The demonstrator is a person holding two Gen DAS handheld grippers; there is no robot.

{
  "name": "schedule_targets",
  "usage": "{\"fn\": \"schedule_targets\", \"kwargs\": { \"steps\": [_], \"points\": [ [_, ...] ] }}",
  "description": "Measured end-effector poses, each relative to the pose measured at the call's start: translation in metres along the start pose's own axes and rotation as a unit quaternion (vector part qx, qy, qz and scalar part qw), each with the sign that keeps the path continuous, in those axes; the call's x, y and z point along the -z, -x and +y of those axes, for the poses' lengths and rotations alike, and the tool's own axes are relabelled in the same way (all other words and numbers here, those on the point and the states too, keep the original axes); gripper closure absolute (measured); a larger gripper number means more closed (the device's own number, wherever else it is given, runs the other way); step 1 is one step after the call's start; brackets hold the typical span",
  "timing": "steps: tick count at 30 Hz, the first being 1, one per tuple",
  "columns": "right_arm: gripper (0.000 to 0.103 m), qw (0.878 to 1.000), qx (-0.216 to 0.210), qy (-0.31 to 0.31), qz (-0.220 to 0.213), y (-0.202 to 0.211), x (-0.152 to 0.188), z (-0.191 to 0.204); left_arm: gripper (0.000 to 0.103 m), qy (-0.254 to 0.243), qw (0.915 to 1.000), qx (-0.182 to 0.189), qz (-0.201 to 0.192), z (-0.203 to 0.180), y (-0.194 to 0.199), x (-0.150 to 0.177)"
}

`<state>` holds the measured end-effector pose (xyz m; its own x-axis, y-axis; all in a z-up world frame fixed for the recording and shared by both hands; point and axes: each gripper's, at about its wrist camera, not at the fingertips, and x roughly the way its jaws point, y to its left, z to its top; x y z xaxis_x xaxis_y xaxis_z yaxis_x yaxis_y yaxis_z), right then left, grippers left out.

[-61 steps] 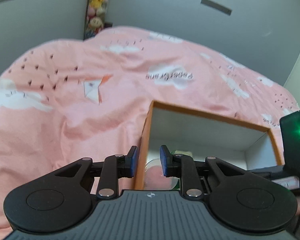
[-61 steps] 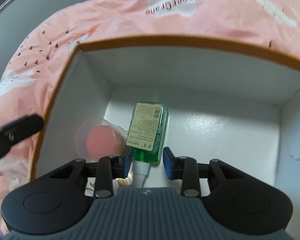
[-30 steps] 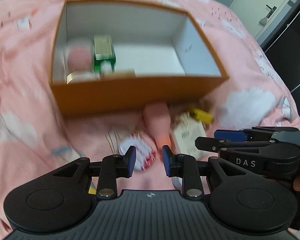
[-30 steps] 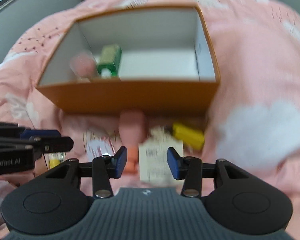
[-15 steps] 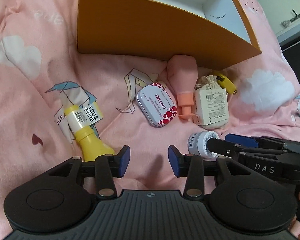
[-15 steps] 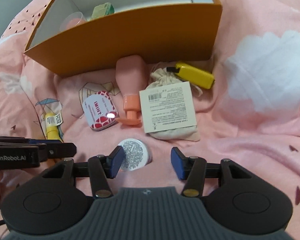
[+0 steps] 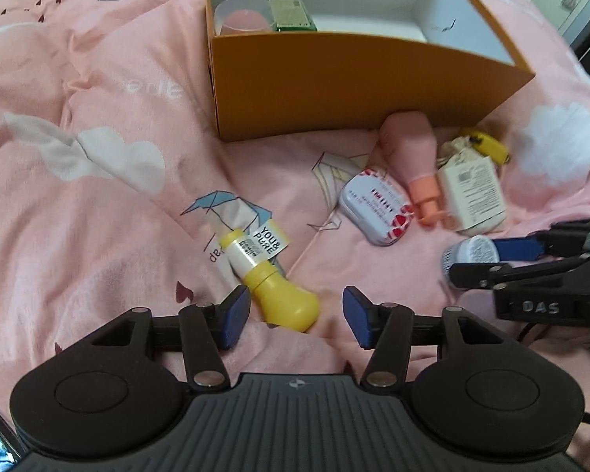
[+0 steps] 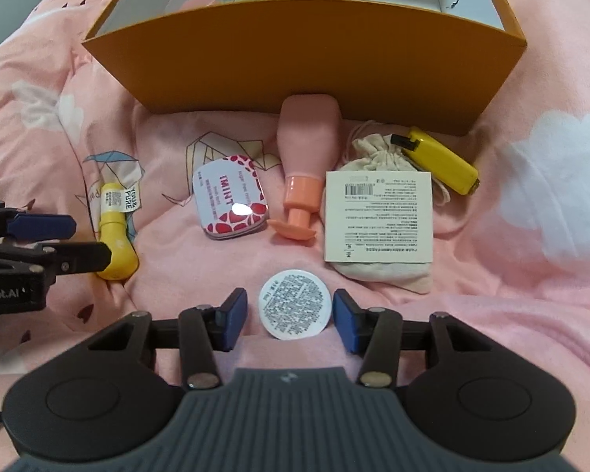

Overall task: Organize rigid objects
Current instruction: 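Move both tools down toward the items in front of the box, then grasp the yellow YOU&PURE bottle with left tool while right tool grasps the white jar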

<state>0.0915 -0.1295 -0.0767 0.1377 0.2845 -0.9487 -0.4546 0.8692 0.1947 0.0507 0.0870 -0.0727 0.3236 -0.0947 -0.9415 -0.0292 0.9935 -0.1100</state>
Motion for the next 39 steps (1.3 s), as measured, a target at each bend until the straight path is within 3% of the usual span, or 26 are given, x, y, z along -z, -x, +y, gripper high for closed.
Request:
{"fn": "schedule_targets", "kwargs": {
  "steps": [3,11,19,23,26,29,37,39],
  "points": [
    [0.055,1.000,-0.005,-0.005,0.002,-0.001,0.000,-0.002,0.030,-0.020,0.9997,-0.010,0.011,-0.004,-0.008,0.000],
    [0.055,1.000,-0.012,-0.010,0.006,-0.005,0.000,-0.005,0.031,0.015,0.9986,-0.039,0.033,-0.001,-0.040,-0.011],
    [0.055,1.000,-0.012,-0.010,0.013,-0.010,-0.003,-0.004,0.047,0.019,0.9978,-0.057,0.027,0.000,-0.057,-0.012],
    [0.057,1.000,-0.007,-0.008,0.016,-0.013,-0.004,0.000,0.067,0.017,0.9987,-0.047,0.013,0.005,-0.054,-0.008],
    [0.060,1.000,-0.005,-0.006,0.012,-0.013,-0.003,0.001,0.075,0.000,0.9994,-0.034,-0.006,-0.003,-0.048,-0.003],
    [0.061,1.000,-0.008,-0.004,0.010,-0.013,-0.003,0.001,0.076,-0.019,0.9993,-0.032,-0.007,-0.013,-0.050,0.000],
    [0.060,1.000,-0.013,-0.007,0.015,-0.019,-0.006,-0.001,0.070,-0.005,0.9992,-0.039,0.012,-0.017,-0.058,-0.003],
    [0.062,1.000,-0.012,-0.009,0.017,-0.020,-0.007,-0.004,0.075,-0.003,0.9994,-0.032,0.011,-0.015,-0.061,-0.010]
  ]
}}
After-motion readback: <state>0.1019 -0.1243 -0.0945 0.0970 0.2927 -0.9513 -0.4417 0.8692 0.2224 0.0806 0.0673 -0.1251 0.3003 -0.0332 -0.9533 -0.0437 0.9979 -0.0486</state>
